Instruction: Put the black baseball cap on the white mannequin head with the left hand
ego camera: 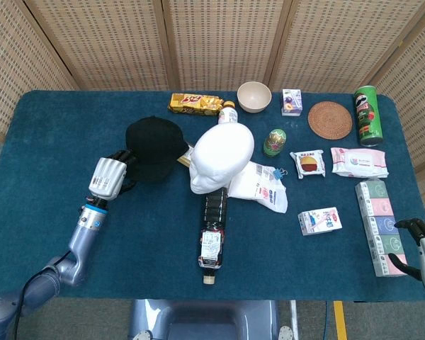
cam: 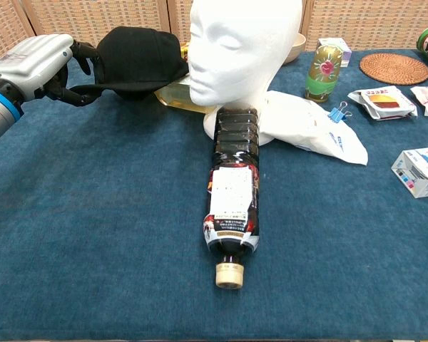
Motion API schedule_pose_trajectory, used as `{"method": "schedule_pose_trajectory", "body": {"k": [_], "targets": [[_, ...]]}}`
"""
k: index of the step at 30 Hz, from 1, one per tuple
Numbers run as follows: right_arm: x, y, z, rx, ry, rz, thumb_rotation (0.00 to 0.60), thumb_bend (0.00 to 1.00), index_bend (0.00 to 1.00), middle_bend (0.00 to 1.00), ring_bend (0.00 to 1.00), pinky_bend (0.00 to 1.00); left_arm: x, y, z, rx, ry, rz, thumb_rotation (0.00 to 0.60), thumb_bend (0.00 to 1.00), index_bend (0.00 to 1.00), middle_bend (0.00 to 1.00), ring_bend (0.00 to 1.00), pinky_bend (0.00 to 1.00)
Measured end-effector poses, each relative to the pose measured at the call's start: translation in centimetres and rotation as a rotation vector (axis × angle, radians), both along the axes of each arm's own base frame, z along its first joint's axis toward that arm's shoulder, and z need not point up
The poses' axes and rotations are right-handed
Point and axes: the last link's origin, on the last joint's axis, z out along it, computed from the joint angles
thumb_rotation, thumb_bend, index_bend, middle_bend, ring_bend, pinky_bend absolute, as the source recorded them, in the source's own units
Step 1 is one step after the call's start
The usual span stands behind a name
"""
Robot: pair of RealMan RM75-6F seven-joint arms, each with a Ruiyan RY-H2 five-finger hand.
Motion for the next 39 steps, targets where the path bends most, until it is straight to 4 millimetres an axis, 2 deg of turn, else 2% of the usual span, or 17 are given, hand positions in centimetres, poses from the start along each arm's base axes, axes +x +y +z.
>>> {"method": "schedule_pose_trajectory", "body": {"k": [8,22,29,34,39], "targets": [[0.4,0.1,0.1,0.001,-0.003,0.010,0.600,0.15,0.38,0.41,0.44,0.45,0.1,0.6,1.2,0.064,-0.020,-0.045,0.600,0.46,0.79,0.56,0.54,0.78],[0.1,0.0,0.0,0.002,-0.027,0.032,0.600,0.15,0.38,0.40,0.44,0.45,0.9,2.2,8.8,0.264,0.061,-0.210,0.600,0.45,0.83,0.59,0.55,0.78],[0.0,-0.1,0.0,0.002,-0.037,0.039,0.600,0.15,0.38,0.40,0.44,0.45,3.3,2.5,11.4,0.349,0.042,-0.301,0.600,0.45,0.83,0.59,0.55,0.78],[-0.2,-0.1,0.0,-0.001,-0.042,0.040,0.600,0.15,0.38,0.40,0.44,0.45,5.9,3.2,12.8,0.402,0.026,-0.359,0.600,0.45,0.83,0.59,0.55,0.78],[-0.3,0.0,0.1,-0.005,-0.045,0.035,0.600,0.15,0.38,0.41,0.44,0.45,8.9,4.0,13.2,0.433,-0.010,-0.421,0.600,0.45,0.83,0.59,0.55,0.78]]}}
